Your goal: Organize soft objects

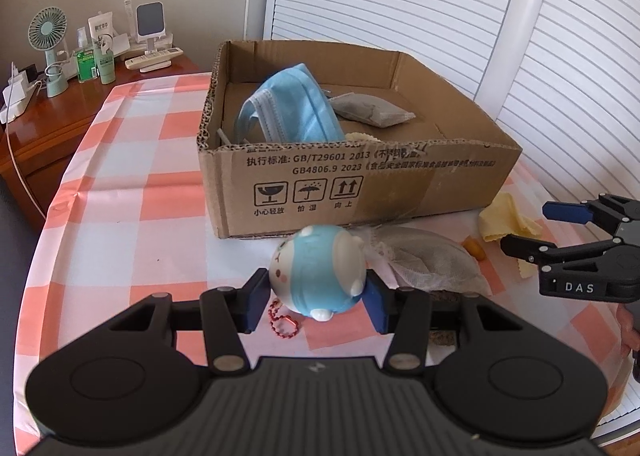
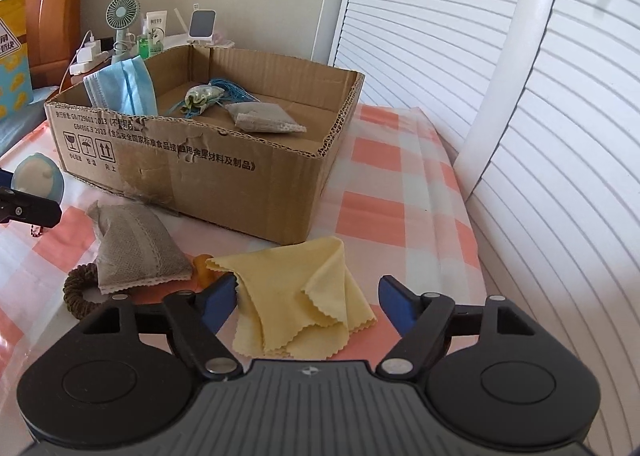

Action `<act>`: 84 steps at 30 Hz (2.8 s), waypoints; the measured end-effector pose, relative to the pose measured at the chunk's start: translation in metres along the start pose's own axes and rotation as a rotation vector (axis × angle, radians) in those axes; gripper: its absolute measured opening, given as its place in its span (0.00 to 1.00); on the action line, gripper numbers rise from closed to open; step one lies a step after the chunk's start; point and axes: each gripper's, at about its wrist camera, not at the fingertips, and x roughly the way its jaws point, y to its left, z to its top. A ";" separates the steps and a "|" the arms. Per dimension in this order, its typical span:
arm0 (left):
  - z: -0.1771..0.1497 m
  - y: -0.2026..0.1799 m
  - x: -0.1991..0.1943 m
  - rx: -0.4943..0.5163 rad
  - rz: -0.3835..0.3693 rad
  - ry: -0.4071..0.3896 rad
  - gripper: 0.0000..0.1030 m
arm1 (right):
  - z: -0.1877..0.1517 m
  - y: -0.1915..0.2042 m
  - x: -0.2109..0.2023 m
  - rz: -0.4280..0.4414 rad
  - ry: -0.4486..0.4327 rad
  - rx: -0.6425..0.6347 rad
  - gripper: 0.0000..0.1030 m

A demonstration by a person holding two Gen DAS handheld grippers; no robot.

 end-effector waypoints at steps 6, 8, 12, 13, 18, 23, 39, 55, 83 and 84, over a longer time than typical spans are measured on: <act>0.001 0.001 0.004 0.000 0.002 0.010 0.48 | 0.004 -0.018 0.026 0.057 0.058 0.069 0.78; 0.001 0.002 0.005 -0.002 0.004 0.015 0.48 | 0.004 -0.019 0.029 0.068 0.052 0.077 0.78; 0.003 0.001 0.007 0.005 0.005 0.021 0.48 | 0.005 -0.014 0.029 0.080 0.037 0.067 0.49; 0.003 0.001 0.007 0.008 0.005 0.023 0.48 | 0.006 -0.013 0.028 0.080 0.034 0.062 0.44; 0.003 -0.002 0.007 0.030 -0.003 0.030 0.48 | 0.008 -0.010 0.020 0.088 0.028 0.058 0.23; 0.003 -0.006 0.002 0.068 -0.017 0.037 0.48 | 0.006 -0.010 0.008 0.073 0.021 0.052 0.21; -0.002 -0.012 -0.020 0.119 -0.025 0.018 0.48 | -0.008 -0.018 0.001 0.086 0.059 0.065 0.60; -0.002 -0.011 -0.016 0.115 -0.025 0.028 0.48 | -0.018 -0.006 0.005 0.150 0.112 0.041 1.00; 0.002 -0.007 -0.011 0.107 -0.031 0.041 0.48 | -0.006 -0.019 0.013 0.095 0.055 0.005 0.63; 0.002 -0.008 -0.010 0.109 -0.032 0.041 0.48 | -0.006 -0.019 0.011 0.088 0.053 0.004 0.55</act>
